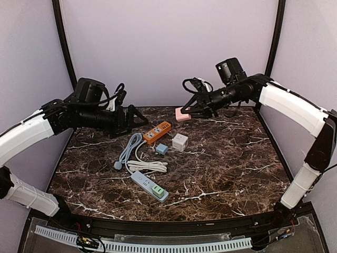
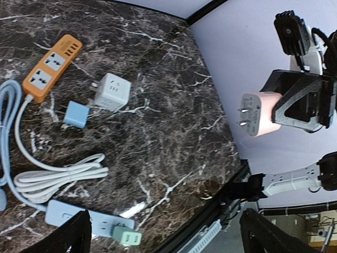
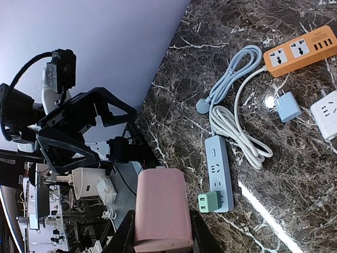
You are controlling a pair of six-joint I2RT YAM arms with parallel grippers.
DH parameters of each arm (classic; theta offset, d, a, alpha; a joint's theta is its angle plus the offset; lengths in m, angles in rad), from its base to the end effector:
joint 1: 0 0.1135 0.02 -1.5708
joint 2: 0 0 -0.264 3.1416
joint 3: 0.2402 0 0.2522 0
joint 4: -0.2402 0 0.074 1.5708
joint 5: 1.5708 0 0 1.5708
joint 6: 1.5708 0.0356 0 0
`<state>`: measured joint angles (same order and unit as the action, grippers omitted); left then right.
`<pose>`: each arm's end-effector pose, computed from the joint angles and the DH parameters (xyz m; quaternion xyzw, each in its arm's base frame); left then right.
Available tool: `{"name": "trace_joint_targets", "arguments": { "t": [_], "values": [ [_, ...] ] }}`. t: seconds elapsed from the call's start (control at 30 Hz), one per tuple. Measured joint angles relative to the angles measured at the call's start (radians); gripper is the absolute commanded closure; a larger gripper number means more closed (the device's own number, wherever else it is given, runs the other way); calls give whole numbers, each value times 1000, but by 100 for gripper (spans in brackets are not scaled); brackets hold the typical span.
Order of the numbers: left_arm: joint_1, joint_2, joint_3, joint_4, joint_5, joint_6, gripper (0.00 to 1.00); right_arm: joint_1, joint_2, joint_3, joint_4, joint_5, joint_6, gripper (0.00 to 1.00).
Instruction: Insert the plug
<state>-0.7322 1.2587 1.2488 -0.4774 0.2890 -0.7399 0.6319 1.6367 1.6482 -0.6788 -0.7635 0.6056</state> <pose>0.2015 -0.1947 0.3717 0.0710 0.8482 -0.4340 0.2953 0.2759 0.2325 0.3780 -0.1736 0.8327 0.5080 0.1356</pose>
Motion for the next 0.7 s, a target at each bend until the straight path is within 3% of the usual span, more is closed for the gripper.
{"name": "trace_joint_targets", "arguments": {
  "t": [0.27, 0.43, 0.7],
  "values": [
    [1, -85, 7, -284, -232, 153, 1, 70, 82, 53, -66, 92, -20, 100],
    [4, -109, -20, -356, -318, 220, 1, 86, 90, 49, -122, 158, -6, 100],
    [8, -115, -76, -418, -391, 316, 1, 143, 182, 177, -258, 269, 5, 100]
  ]
}}
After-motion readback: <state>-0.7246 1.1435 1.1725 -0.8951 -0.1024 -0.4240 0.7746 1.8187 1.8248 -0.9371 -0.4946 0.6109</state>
